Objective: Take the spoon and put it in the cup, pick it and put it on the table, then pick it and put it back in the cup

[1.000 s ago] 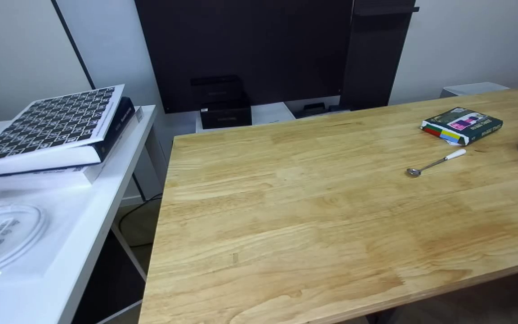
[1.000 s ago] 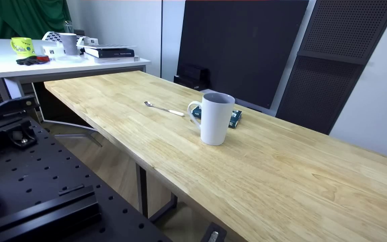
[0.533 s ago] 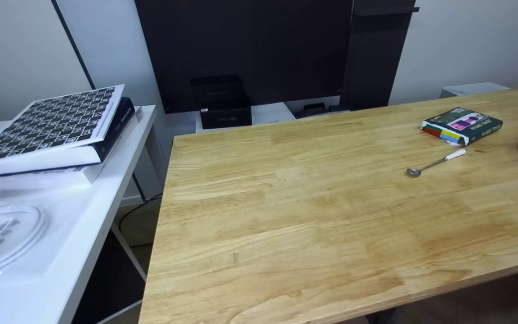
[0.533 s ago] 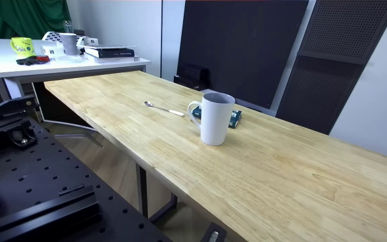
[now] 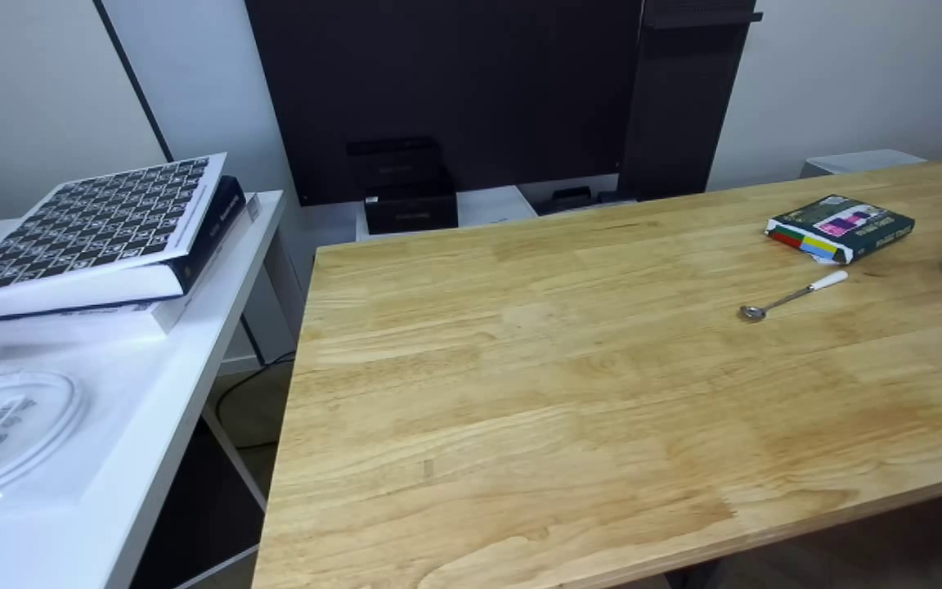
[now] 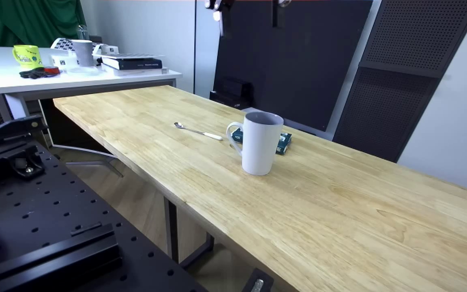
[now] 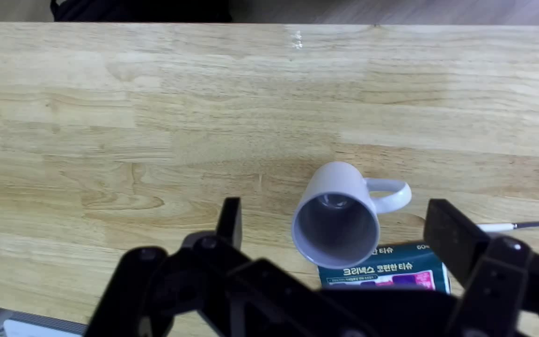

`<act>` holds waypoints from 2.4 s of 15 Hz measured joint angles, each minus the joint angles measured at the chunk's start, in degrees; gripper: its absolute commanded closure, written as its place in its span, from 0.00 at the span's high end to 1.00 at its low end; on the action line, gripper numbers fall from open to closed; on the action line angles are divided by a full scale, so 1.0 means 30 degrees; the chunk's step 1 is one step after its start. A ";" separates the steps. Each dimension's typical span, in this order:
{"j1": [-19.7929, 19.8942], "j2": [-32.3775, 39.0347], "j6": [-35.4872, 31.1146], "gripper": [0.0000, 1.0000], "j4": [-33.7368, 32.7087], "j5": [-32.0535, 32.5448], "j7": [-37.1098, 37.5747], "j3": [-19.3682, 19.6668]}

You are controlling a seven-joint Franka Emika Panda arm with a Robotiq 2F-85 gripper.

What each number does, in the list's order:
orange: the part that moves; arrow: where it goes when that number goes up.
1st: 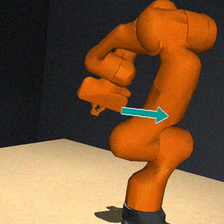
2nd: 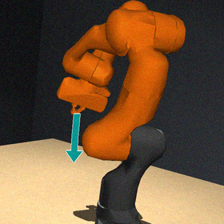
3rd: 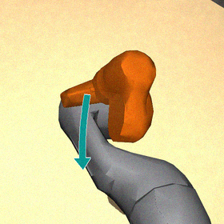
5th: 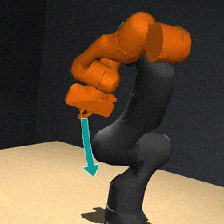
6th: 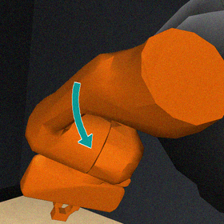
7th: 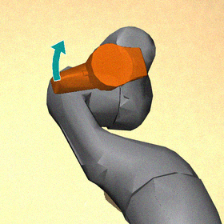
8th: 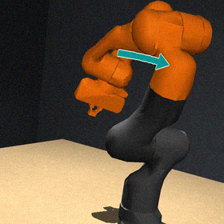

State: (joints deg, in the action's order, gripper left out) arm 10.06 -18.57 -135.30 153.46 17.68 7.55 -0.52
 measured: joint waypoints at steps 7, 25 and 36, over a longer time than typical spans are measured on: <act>-0.1060 0.3540 -0.0477 1.00 -0.1852 -0.1540 0.9295 -0.2860; -0.2651 0.8623 -0.3750 1.00 -0.5213 -0.5827 1.7530 -0.0292; -0.3140 0.8774 -0.3712 1.00 -0.5263 -0.5800 1.7662 0.0005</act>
State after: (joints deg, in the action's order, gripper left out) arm 0.64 7.75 -146.44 137.67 0.28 60.54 -0.50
